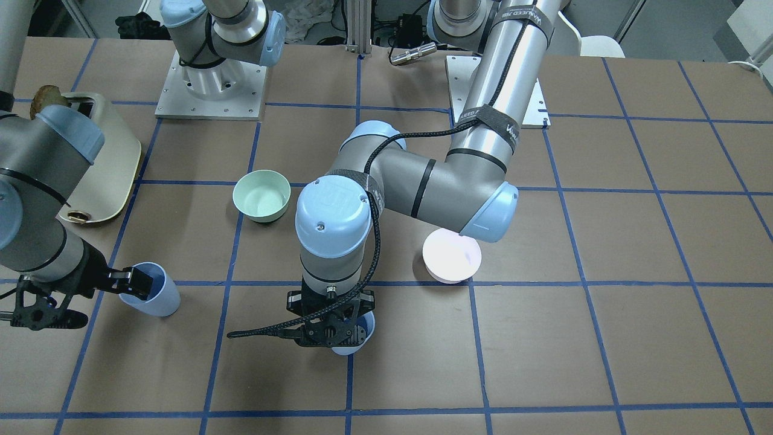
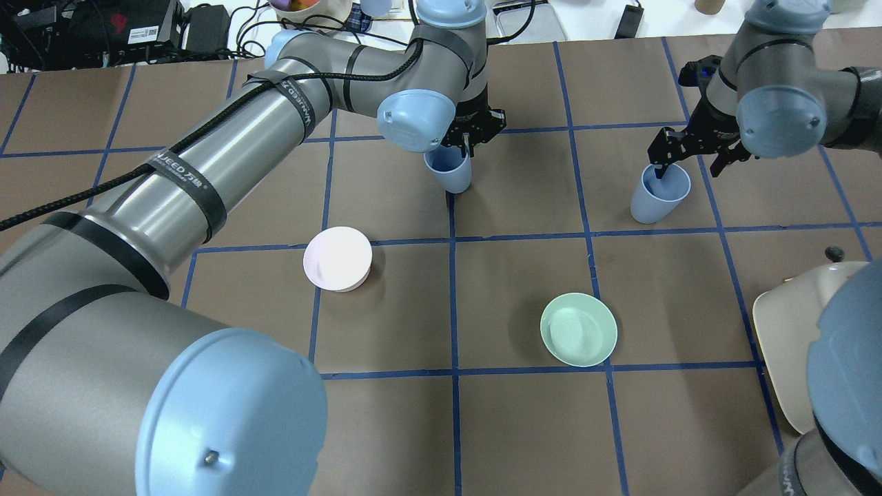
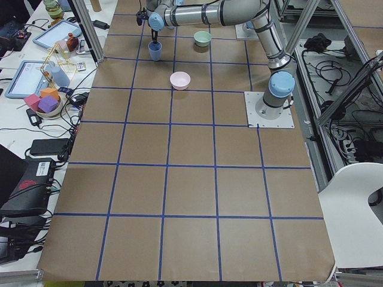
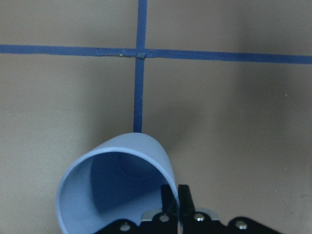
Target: Stack blue cups with both arms
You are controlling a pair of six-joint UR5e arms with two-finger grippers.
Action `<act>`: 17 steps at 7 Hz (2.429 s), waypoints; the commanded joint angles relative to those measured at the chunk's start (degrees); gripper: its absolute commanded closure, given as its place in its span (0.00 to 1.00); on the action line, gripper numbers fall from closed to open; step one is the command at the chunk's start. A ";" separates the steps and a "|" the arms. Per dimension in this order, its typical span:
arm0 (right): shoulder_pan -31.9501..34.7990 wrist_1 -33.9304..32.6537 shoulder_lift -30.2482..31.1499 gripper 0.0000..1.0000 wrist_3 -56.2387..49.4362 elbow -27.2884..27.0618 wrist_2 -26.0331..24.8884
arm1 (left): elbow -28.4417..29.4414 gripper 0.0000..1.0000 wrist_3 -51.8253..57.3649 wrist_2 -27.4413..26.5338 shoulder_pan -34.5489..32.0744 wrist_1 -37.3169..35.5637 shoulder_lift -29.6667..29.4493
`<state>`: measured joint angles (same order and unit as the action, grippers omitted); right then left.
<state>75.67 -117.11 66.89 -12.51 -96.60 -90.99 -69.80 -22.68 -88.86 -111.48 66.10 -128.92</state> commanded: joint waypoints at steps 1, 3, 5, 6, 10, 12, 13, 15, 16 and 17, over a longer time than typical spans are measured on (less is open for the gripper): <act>0.00 -0.58 0.08 0.22 -0.06 -2.10 -0.07 | -1.48 0.00 1.32 -1.22 -0.06 -0.53 0.16; 0.00 -0.58 0.17 1.00 -0.06 -1.58 0.20 | -0.60 0.00 1.24 -0.27 0.55 3.83 4.09; 0.00 -0.67 0.43 1.00 -0.06 -0.61 1.33 | 0.02 0.00 3.41 2.55 2.83 13.57 11.62; 0.18 0.03 0.96 1.00 0.46 1.92 1.60 | -0.42 0.00 9.44 3.16 4.58 19.10 16.98; 9.88 5.49 3.95 1.00 13.74 11.77 4.33 | -15.51 0.00 13.52 2.47 14.59 19.36 32.39; 19.29 8.63 3.16 1.00 28.60 16.87 3.45 | -17.03 0.00 18.97 2.20 17.86 19.51 34.87; 23.86 8.39 1.86 1.00 35.12 17.06 0.75 | -17.03 0.00 18.99 2.20 18.13 19.33 35.14; 28.11 8.03 -0.61 1.00 38.86 17.24 -0.60 | -16.95 0.00 18.99 2.03 18.14 19.33 35.23; 28.47 8.03 -0.62 1.00 38.96 17.93 -0.16 | -16.95 0.00 18.99 1.94 18.14 19.42 35.23; 28.48 8.12 -1.49 1.00 39.23 19.86 0.02 | -16.86 0.00 18.90 1.94 18.14 19.33 35.23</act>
<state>103.74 -109.05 66.22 26.14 -78.46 -91.19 -86.74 -3.72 -86.88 -93.35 85.48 -93.71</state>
